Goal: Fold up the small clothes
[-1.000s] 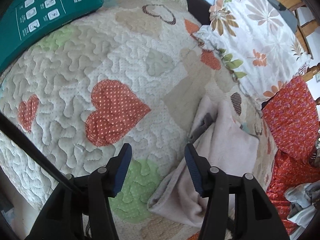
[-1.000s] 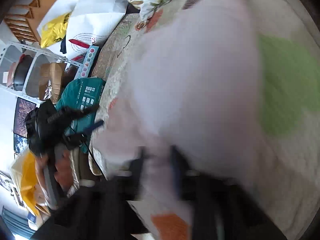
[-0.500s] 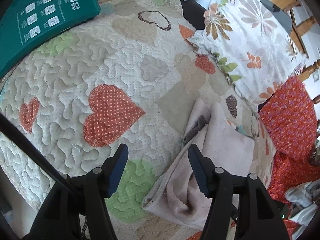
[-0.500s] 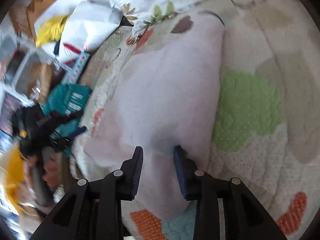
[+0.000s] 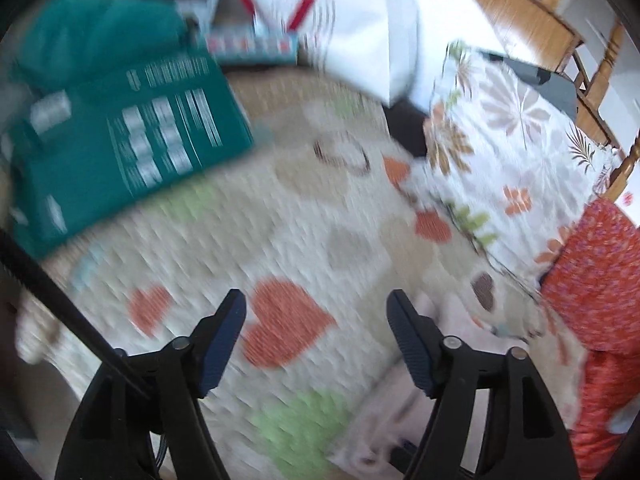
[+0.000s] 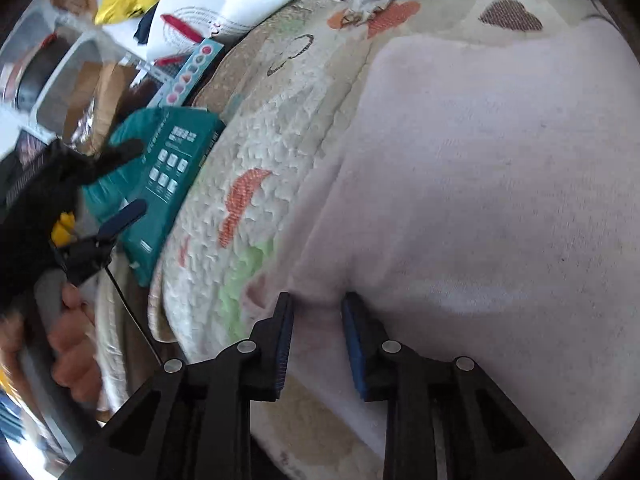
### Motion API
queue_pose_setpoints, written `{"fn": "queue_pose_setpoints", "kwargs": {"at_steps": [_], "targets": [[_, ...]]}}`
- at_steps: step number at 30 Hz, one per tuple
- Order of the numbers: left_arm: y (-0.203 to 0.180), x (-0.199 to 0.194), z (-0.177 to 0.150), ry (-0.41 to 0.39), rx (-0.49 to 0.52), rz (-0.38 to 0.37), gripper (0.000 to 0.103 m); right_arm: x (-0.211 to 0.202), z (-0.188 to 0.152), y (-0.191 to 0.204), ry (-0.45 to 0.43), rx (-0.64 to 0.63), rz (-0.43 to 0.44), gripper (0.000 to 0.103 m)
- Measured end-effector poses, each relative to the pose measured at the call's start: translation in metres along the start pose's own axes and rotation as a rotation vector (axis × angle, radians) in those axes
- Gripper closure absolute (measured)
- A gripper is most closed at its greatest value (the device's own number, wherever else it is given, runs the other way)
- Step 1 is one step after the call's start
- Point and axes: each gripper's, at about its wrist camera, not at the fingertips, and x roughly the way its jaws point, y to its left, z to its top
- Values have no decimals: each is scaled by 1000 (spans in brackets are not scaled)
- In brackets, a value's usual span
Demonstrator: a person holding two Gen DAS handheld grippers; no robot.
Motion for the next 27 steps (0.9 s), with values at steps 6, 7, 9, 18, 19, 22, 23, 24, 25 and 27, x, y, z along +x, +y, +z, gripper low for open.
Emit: {"fn": "queue_pose_setpoints", "kwargs": {"at_steps": [6,7,9,18,19,22,23,24,25,27], "targets": [[-13,-61,-2,-367,65,123,2,-66,-28,8,-62,-150,-159,66],[-16,-67,-3,-403,75,134,0,-79,-36,4,-82,-151,-192,62],[-26,-81,-9,-482,115,163,0,-104,-49,-7,-121,-133,-226,62],[-60,-129,-53,-549,209,78,0,-196,-98,-68,-290,-18,-324,61],[-61,-130,-59,-527,207,43,0,-200,-101,-72,-303,-15,-336,61],[-67,-123,-83,-449,211,-21,0,-206,-112,-79,-339,-19,-381,60],[-72,-118,-90,-433,233,-9,0,-205,-116,-80,-349,-25,-405,57],[-79,-112,-97,-413,270,19,0,-202,-118,-79,-353,-32,-426,56],[-87,-105,-105,-394,315,49,0,-200,-121,-80,-356,-41,-455,56],[-98,-89,-119,-349,388,97,0,-194,-124,-82,-347,-51,-482,56]]}}
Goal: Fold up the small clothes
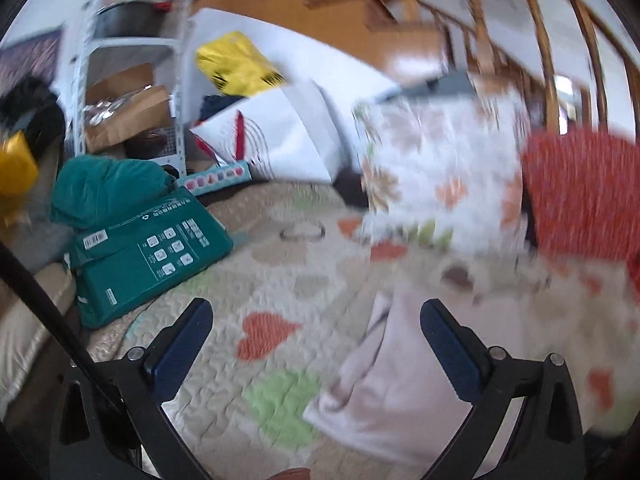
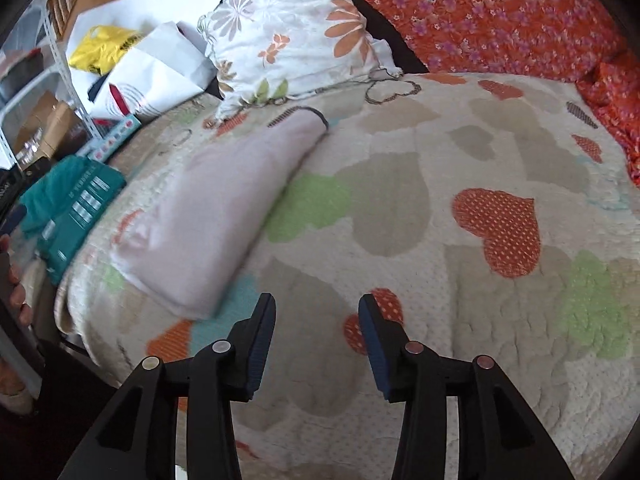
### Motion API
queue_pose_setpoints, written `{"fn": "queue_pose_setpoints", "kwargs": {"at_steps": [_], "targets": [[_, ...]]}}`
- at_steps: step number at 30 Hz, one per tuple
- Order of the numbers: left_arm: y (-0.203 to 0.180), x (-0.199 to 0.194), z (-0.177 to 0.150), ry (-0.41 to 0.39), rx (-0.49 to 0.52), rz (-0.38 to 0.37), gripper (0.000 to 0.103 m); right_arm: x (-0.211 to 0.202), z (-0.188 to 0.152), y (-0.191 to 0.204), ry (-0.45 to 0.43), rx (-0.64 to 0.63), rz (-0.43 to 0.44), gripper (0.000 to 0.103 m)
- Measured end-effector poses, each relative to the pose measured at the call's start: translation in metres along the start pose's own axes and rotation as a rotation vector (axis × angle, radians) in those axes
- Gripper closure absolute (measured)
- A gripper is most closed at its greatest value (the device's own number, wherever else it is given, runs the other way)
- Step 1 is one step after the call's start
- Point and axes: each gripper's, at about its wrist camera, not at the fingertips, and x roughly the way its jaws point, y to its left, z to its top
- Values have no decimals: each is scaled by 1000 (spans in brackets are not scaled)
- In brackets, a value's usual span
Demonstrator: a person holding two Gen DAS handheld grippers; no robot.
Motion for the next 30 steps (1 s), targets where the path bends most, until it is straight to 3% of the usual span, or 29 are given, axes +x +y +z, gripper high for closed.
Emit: {"fn": "queue_pose_setpoints", "kwargs": {"at_steps": [5,11,14,21,25,30], "targets": [[-34,35,-47,218,134,-29,0,8,-3,-7,17,12,-17,53],[-57,53,-82,335,251,-47,0,16,-7,-8,27,17,-65,51],[-59,60,-94,407,231,-69,0,19,-9,-3,24,-11,-83,46],[-53,69,-101,461,159,-107,0,24,-12,5,25,-60,-115,40],[-35,85,-109,564,-31,-183,0,25,-12,5,24,-61,-114,39],[-35,82,-110,551,-52,-183,0,27,-11,6,26,-64,-115,36]]}}
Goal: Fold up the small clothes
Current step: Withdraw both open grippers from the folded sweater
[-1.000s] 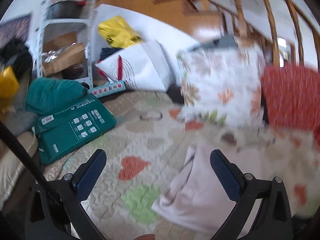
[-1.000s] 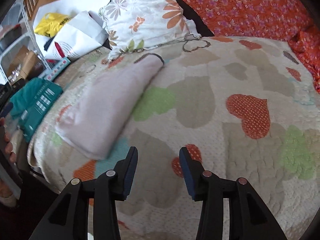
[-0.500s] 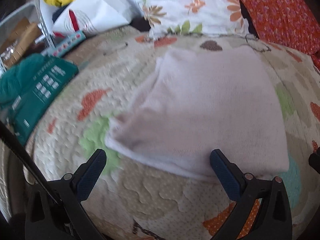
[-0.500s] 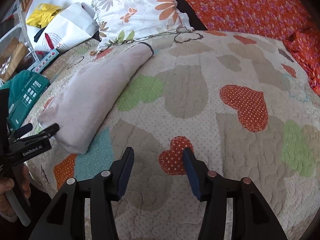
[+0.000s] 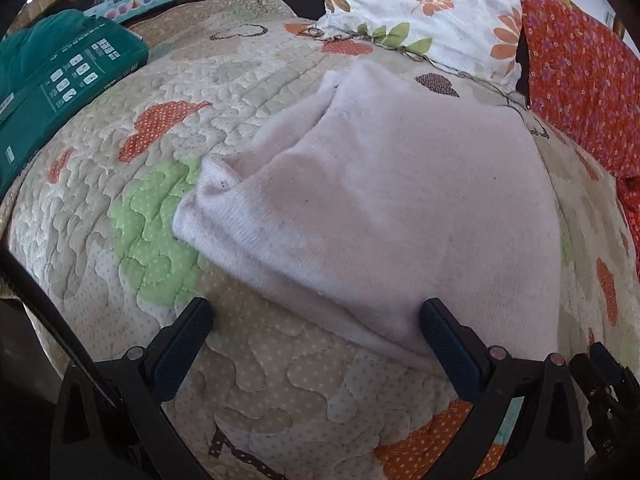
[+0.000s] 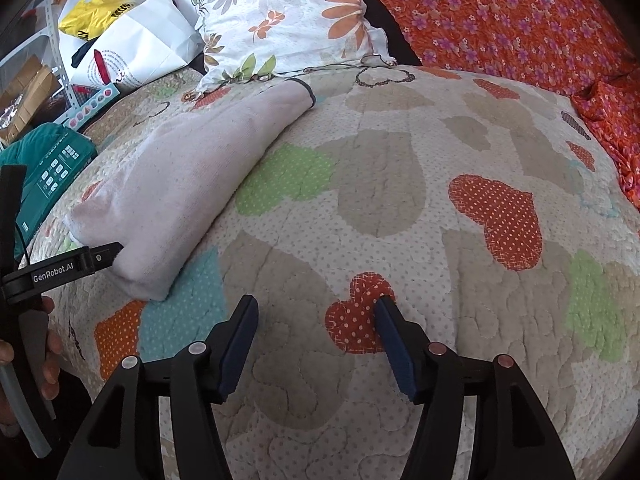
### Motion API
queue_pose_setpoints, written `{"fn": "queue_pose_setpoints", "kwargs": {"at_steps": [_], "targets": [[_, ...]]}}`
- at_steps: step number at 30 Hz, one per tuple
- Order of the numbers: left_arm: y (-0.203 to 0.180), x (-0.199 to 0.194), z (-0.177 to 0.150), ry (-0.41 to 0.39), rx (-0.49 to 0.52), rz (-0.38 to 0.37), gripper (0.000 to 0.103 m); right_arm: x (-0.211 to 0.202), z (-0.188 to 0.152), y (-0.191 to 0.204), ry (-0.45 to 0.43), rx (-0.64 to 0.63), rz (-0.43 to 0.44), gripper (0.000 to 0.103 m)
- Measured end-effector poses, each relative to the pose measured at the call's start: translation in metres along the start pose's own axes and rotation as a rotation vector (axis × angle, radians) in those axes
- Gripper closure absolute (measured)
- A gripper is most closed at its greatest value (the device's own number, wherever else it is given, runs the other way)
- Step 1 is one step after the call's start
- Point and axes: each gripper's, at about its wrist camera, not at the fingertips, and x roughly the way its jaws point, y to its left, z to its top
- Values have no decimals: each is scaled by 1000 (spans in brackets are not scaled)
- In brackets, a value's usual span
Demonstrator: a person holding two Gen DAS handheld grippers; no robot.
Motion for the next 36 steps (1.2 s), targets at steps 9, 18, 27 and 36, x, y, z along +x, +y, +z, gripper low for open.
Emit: {"fn": "queue_pose_setpoints", "kwargs": {"at_steps": [9,18,27,36], "targets": [[3,-3,0,2,-51,-13,0,5,0,2,-8,-7,4,30],[-14,-35,3,-137,64,107,0,-7,-2,4,-46,-2,-11,30],[-29,-58,-4,-136,150,176,0,-11,-3,6,-76,-23,-97,30],[-42,-42,-23,-59,232,187,0,-5,-5,7,-59,-22,-108,30]]}}
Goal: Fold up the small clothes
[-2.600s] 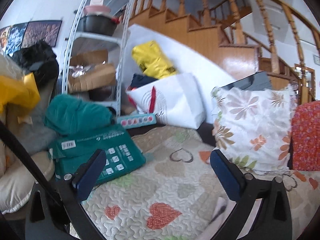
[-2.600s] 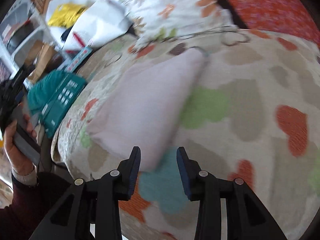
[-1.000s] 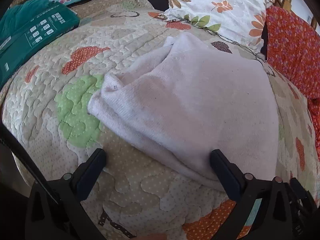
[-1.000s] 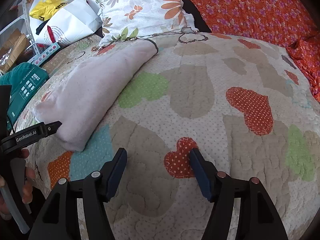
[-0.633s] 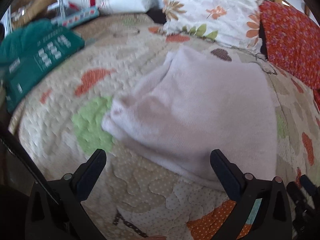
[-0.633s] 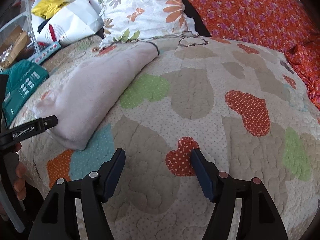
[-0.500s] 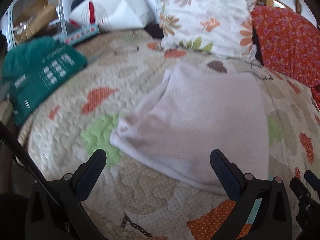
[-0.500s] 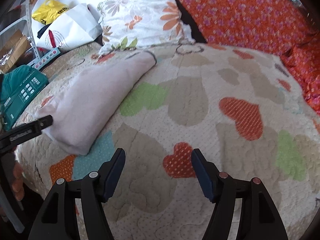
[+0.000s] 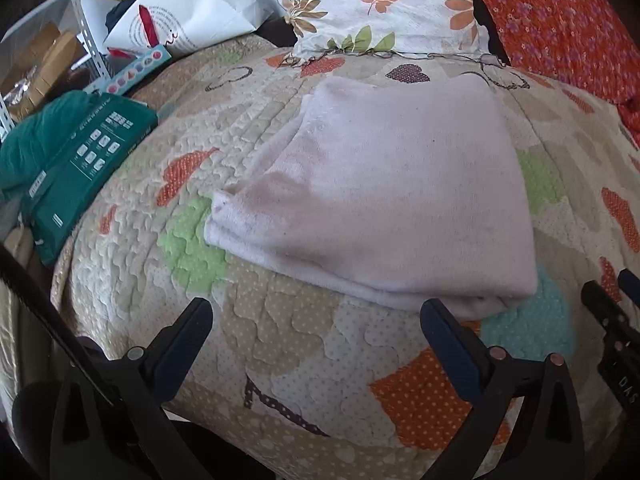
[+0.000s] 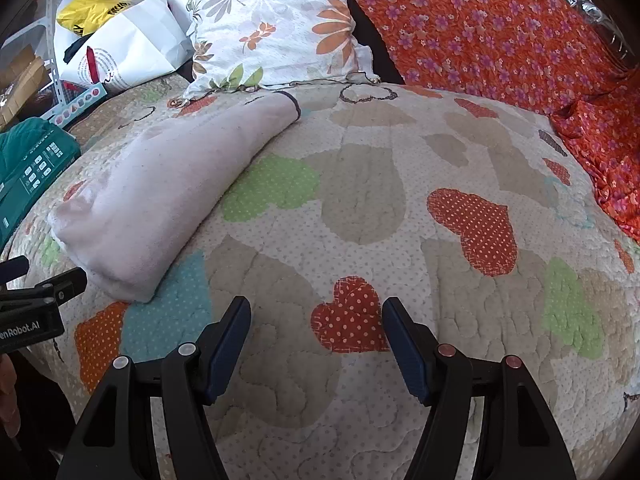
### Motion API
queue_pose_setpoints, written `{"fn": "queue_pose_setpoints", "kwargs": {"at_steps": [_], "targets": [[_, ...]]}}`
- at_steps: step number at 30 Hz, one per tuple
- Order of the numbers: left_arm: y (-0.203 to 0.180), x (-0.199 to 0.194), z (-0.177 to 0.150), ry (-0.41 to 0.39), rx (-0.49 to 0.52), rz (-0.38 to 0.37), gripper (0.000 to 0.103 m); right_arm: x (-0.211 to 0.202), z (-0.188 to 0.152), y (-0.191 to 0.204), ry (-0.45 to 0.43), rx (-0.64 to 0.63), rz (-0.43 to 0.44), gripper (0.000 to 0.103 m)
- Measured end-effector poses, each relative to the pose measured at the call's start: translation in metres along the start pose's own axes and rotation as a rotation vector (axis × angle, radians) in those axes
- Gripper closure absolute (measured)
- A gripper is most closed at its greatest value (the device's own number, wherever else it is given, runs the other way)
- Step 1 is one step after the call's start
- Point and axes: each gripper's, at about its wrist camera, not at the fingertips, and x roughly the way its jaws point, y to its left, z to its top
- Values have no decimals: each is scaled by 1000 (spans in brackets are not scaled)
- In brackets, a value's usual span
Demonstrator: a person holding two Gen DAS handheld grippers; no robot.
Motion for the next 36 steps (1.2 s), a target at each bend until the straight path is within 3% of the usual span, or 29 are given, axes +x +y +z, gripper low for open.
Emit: {"fn": "queue_pose_setpoints", "kwargs": {"at_steps": [36], "targets": [[2,11,-3,56,-33,-45,0,1,-1,-1,4,-11,-22,30]]}}
